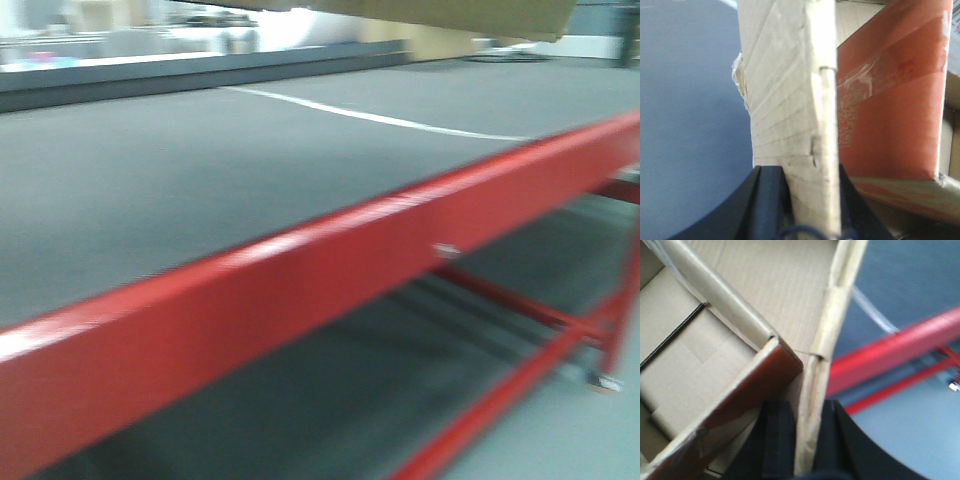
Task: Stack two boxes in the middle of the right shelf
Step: 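Hold the boxes with both grippers while driving toward the steel shelf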
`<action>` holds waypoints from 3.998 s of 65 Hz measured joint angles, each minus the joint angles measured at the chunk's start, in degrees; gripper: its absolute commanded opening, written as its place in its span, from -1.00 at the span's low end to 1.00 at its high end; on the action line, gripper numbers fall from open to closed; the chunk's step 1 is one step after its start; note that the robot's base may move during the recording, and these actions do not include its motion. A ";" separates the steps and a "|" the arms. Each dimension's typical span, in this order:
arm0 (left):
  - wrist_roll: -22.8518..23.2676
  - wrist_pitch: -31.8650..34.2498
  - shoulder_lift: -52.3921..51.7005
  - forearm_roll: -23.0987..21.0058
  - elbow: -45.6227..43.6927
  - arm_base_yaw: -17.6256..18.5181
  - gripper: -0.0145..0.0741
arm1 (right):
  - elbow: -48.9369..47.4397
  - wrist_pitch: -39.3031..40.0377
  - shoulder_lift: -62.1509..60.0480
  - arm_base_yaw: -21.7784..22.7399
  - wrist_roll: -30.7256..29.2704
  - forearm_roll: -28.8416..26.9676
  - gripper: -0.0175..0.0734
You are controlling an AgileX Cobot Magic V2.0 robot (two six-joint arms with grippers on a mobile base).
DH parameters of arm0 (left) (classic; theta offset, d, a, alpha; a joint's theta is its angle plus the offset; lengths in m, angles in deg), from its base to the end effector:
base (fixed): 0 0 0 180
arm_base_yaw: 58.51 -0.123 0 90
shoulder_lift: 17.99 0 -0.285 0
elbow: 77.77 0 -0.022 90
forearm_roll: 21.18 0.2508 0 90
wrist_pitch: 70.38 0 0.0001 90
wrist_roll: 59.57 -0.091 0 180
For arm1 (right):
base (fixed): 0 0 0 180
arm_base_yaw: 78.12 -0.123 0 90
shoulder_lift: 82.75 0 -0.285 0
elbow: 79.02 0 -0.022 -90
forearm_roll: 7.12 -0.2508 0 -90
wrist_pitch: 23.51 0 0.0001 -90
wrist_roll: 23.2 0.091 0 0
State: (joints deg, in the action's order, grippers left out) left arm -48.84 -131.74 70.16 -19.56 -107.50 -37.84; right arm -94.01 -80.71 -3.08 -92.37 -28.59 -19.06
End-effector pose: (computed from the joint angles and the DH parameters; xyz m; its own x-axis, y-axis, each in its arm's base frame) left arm 0.2552 -0.0938 0.5127 -0.5151 0.0096 -0.8571 0.2474 0.9590 -0.1379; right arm 0.2313 0.0751 0.4839 -0.5113 -0.1095 -0.8524 -0.3763 0.9203 0.1074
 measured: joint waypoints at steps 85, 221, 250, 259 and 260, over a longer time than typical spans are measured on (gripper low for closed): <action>-0.03 0.00 0.00 0.00 0.00 0.00 -0.92 | 0.00 0.00 0.00 0.00 0.08 0.00 -0.95; -0.13 0.43 0.00 0.01 0.00 0.00 -0.92 | 0.00 -0.21 0.00 0.00 0.08 0.00 -0.95; -0.13 0.70 0.00 0.12 0.00 0.00 -0.92 | 0.00 -0.09 0.00 0.00 0.08 0.00 -0.95; -0.13 1.71 0.00 0.12 0.00 0.00 -0.92 | 0.00 0.01 0.00 0.00 0.08 0.00 -0.95; -0.13 1.96 0.00 0.12 0.00 0.00 -0.92 | 0.00 0.01 0.00 0.00 0.08 0.00 -0.95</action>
State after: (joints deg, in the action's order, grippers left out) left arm -48.97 -129.78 70.16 -19.44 -107.50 -37.84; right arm -94.01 -80.70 -3.08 -92.37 -28.52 -19.06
